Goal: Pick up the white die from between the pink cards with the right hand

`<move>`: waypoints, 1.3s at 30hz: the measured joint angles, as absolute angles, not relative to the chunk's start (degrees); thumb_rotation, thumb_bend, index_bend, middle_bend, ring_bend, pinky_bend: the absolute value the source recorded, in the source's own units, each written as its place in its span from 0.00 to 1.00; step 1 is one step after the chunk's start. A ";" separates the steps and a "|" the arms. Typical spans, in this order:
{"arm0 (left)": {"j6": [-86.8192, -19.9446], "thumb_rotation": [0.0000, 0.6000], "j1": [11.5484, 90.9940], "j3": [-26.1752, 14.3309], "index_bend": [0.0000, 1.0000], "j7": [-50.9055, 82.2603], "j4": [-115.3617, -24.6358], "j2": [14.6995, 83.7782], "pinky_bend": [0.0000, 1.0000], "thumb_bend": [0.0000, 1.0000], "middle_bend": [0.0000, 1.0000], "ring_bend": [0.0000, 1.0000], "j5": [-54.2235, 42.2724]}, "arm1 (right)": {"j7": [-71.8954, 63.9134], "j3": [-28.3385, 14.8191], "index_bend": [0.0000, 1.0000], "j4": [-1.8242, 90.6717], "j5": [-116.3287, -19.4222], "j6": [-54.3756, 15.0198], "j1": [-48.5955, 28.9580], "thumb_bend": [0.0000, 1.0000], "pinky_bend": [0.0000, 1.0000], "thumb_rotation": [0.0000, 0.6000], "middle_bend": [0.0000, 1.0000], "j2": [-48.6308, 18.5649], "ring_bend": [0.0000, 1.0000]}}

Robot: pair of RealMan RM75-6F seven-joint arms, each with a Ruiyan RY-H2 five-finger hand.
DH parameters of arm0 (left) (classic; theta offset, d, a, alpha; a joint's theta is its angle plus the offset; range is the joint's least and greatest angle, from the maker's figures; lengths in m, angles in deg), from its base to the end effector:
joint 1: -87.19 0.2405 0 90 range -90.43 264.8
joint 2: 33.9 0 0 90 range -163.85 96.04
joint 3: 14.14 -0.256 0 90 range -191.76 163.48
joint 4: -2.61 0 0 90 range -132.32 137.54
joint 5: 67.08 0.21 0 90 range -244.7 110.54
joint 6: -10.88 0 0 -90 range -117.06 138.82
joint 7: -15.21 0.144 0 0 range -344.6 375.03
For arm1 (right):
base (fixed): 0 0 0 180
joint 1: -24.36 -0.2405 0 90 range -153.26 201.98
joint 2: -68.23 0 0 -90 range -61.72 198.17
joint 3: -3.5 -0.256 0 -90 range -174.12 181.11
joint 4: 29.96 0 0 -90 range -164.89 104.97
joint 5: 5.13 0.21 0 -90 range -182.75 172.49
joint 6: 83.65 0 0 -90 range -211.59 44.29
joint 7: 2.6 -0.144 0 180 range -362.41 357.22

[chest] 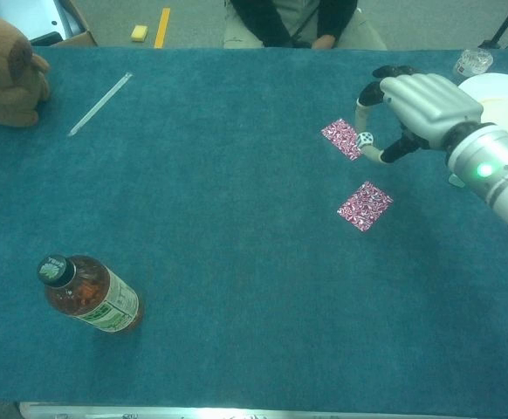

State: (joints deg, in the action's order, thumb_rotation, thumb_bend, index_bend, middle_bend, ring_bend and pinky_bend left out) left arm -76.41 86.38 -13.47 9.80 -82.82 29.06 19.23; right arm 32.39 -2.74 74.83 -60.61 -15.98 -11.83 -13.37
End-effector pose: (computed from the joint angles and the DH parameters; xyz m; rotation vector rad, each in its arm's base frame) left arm -0.3467 0.1510 0.1786 -1.3547 -0.9029 -0.8229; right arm -0.1575 -0.2875 0.0198 1.7659 -0.9784 0.8090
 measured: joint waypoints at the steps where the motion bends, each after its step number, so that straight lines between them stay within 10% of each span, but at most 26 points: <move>1: -76.54 0.66 86.46 -13.47 0.19 9.78 -82.85 29.01 0.05 0.44 0.16 0.04 19.25 | 32.50 -2.47 0.56 75.30 -61.10 -15.68 -11.58 0.31 0.00 1.00 0.31 -13.10 0.05; 8: -77.29 0.66 87.00 -13.51 0.19 8.97 -82.60 28.78 0.05 0.44 0.16 0.04 19.32 | 30.71 -3.24 0.56 73.78 -64.74 -14.18 -11.54 0.31 0.00 1.00 0.31 -14.80 0.05; 16: -78.08 0.66 87.68 -13.39 0.19 8.03 -81.83 28.66 0.05 0.44 0.16 0.04 18.95 | 17.00 -5.42 0.00 60.49 -83.40 -4.50 -10.76 0.31 0.00 1.00 0.19 -24.76 0.03; 39: -75.75 0.66 86.75 -13.06 0.19 8.90 -81.58 28.49 0.05 0.44 0.16 0.04 18.11 | 28.90 -5.52 0.01 70.73 -76.80 -5.07 -4.93 0.31 0.00 1.00 0.20 -16.20 0.03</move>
State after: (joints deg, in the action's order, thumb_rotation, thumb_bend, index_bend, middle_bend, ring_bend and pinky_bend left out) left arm -75.75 86.75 -13.06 8.90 -81.58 28.49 18.11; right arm 28.90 -5.52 70.73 -76.80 -5.07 -4.93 -16.20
